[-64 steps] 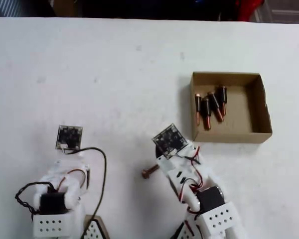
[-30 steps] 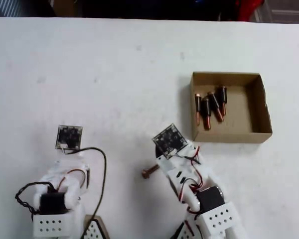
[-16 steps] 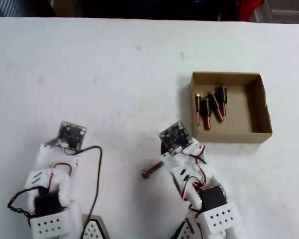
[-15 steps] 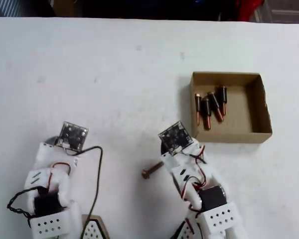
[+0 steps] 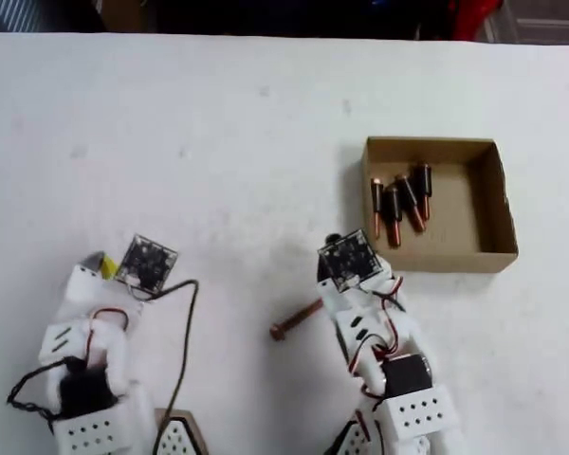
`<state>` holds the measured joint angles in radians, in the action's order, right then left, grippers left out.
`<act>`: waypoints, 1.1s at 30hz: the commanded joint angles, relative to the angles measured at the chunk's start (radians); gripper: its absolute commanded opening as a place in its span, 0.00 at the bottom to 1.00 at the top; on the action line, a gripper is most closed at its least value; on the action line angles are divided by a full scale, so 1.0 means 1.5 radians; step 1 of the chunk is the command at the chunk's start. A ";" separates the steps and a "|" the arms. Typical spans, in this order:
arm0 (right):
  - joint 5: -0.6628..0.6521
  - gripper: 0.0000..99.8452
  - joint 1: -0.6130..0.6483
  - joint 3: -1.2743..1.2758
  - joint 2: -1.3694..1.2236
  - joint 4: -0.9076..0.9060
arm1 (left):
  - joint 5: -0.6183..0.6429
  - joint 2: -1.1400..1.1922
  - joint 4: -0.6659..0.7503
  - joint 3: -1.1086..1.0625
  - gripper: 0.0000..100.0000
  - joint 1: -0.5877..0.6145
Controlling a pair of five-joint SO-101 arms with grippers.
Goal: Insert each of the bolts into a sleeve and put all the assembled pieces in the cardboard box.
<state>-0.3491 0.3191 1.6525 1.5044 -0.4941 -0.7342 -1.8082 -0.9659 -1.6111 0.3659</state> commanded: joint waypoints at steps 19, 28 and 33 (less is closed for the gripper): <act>0.059 0.02 -0.086 -0.008 0.013 0.080 | -0.081 0.384 -0.094 0.372 0.02 -0.058; 0.059 0.02 -0.115 -0.009 0.013 0.084 | 0.008 0.624 -0.202 0.534 0.03 -0.247; 0.060 0.02 -0.151 -0.008 0.013 0.108 | 0.062 0.789 -0.244 0.628 0.03 -0.343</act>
<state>-0.2708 0.1304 1.6525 1.5044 -0.3943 -0.6974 -0.7480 -1.3019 -0.7748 -0.0729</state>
